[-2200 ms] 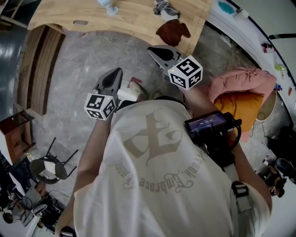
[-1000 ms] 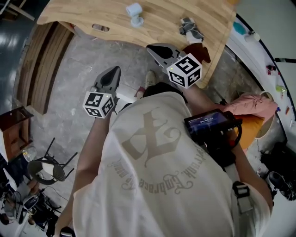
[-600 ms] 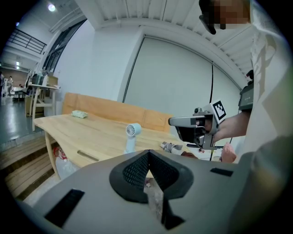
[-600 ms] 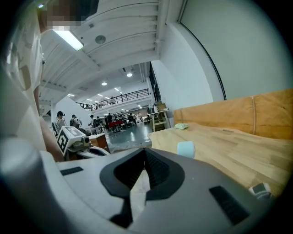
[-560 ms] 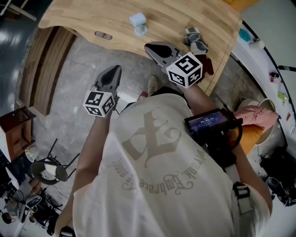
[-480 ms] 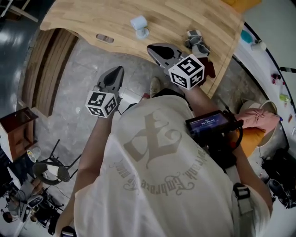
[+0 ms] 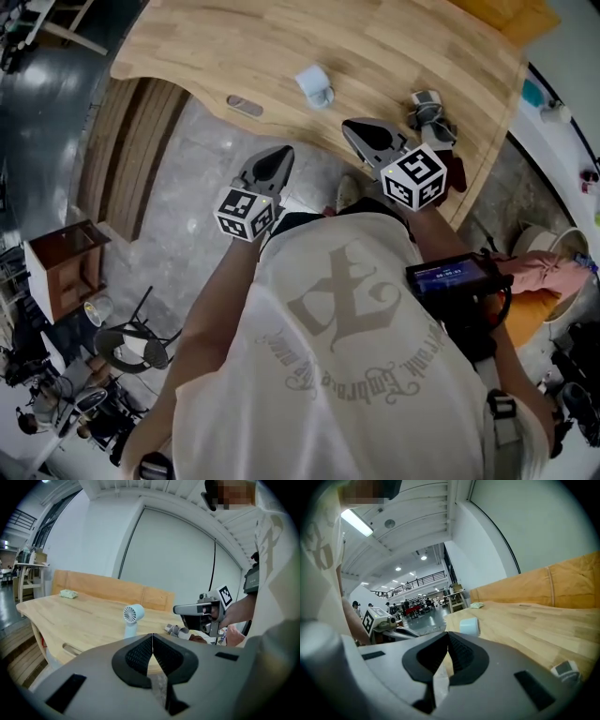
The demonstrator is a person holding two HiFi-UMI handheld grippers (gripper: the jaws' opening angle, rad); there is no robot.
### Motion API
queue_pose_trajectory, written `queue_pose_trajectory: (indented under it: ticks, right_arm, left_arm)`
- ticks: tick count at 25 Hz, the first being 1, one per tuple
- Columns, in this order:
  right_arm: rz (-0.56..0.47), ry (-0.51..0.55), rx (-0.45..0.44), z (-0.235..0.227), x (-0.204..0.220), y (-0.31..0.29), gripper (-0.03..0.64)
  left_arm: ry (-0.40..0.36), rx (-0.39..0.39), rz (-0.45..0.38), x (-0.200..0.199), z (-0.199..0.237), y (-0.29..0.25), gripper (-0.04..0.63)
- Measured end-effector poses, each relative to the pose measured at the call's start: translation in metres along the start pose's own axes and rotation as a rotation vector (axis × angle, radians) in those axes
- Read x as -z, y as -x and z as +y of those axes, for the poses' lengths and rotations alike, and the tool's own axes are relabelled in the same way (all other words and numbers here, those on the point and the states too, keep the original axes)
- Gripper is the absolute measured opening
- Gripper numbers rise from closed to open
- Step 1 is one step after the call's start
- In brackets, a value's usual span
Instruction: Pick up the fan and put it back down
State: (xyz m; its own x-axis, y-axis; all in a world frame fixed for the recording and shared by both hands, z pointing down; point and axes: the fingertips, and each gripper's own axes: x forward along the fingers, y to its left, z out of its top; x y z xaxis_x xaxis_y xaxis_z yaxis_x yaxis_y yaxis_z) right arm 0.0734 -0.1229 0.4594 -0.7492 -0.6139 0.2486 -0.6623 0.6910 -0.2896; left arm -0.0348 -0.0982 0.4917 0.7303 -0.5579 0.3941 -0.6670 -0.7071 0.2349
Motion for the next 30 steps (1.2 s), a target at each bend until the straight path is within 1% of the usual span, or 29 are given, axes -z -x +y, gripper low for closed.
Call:
queue_pose_trajectory:
  ticks: [9,13,18,26,27,29,30]
  right_arm:
    - [0.015,-0.018,0.037,-0.012,0.003,-0.001,0.015]
    - [0.009,-0.046,0.096,-0.024,0.004,-0.002,0.015]
    - [0.005,-0.078,0.167,-0.029,0.004,-0.004,0.015]
    - [0.005,-0.102,0.251,-0.048,0.003,0.001,0.015]
    - [0.008,-0.103,0.259,-0.05,0.003,0.001,0.015]
    - [0.012,-0.104,0.273,-0.054,0.002,0.002,0.015]
    - [0.015,-0.106,0.281,-0.056,0.002,0.003,0.015]
  left_arm:
    - [-0.036,0.037,0.009,-0.008,0.01,-0.022,0.011]
    - [-0.054,0.061,0.045,-0.002,0.021,-0.036,0.012]
    - [-0.071,0.109,0.073,0.002,0.036,-0.051,0.012]
    - [-0.091,0.168,0.125,0.014,0.051,-0.084,0.015]
    - [-0.092,0.174,0.13,0.016,0.052,-0.088,0.022]
    - [-0.086,0.194,0.14,0.019,0.054,-0.096,0.086]
    - [-0.08,0.206,0.143,0.02,0.054,-0.1,0.106]
